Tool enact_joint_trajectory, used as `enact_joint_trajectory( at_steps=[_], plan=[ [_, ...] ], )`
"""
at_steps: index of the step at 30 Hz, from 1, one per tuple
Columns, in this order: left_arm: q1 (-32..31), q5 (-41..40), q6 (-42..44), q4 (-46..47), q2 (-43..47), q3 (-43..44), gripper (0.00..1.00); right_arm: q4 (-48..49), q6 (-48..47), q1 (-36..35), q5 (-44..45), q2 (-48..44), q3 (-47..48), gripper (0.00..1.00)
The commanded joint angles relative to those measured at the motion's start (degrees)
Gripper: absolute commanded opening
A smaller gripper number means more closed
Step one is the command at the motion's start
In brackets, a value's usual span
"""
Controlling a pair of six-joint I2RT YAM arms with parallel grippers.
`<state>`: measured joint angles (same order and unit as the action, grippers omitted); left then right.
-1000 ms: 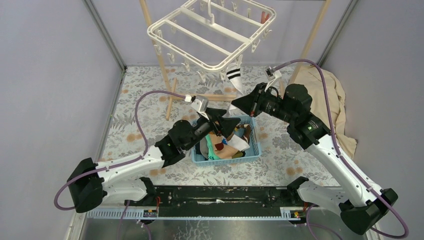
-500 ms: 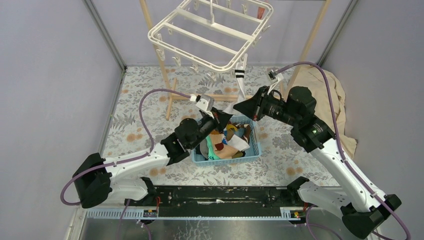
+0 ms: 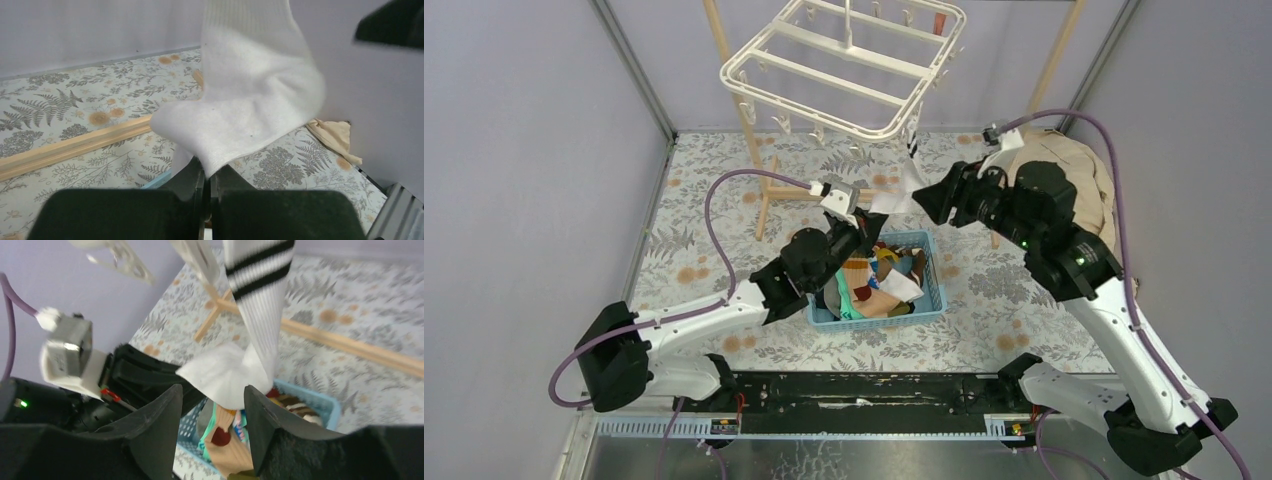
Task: Remove the socks clipped to the hanger
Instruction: Remove the sock from the hanger.
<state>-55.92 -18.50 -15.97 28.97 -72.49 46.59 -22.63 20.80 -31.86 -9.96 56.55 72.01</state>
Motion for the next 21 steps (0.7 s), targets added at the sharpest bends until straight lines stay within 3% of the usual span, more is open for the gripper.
enact_joint_trajectory(
  at_steps=[1,12,21],
  plan=[
    [-0.33,-3.13,3.07,0.54,-1.21,2.57,0.03,-1.99,-5.1,0.22,10.3,1.18,8.71,0.56],
    [-0.39,-3.78,3.05,0.85,-2.41,3.19,0.03,8.38,-8.46,0.22,24.21,7.8,12.58,0.57],
    [-0.42,-3.81,3.12,0.12,-2.11,4.07,0.03,17.98,-9.05,0.22,25.0,9.87,9.15,0.58]
  ],
)
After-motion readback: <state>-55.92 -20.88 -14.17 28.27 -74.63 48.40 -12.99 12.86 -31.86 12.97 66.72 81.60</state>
